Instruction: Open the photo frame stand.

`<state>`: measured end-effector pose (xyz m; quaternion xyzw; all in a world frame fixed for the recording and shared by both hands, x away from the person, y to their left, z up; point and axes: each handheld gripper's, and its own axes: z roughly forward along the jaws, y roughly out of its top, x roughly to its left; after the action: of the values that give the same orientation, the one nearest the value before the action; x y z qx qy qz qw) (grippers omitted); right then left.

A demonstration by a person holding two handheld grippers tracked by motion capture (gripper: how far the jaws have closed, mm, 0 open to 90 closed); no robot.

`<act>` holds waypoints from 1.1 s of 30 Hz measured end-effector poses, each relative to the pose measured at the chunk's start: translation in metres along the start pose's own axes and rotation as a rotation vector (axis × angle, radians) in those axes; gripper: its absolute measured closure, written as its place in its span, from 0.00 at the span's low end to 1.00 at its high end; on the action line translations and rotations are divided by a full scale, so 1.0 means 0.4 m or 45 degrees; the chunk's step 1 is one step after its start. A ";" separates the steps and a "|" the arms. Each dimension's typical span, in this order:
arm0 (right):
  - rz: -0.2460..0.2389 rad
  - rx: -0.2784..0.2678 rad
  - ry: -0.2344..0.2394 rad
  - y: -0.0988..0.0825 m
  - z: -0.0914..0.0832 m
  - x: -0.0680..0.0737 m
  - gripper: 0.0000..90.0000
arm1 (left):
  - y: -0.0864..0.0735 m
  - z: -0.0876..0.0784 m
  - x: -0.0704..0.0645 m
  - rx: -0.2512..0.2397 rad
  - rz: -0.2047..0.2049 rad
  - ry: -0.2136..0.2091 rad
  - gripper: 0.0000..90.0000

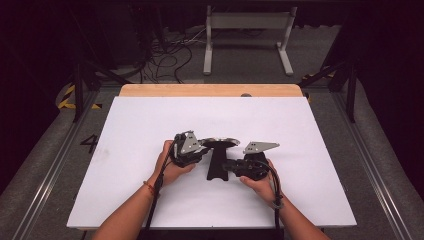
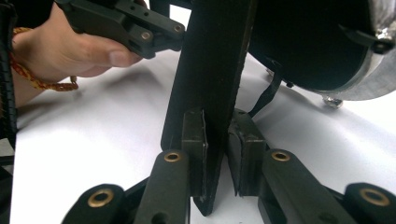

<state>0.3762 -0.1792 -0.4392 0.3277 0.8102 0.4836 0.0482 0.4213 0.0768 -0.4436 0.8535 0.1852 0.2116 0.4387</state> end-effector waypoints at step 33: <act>-0.124 0.008 -0.132 0.021 -0.055 0.027 0.80 | -0.018 -0.165 0.009 -0.057 -0.002 -0.018 0.66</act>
<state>0.3633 -0.1868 -0.4183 0.3125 0.8232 0.4605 0.1127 0.3889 0.1269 -0.4141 0.8448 0.1778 0.2095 0.4591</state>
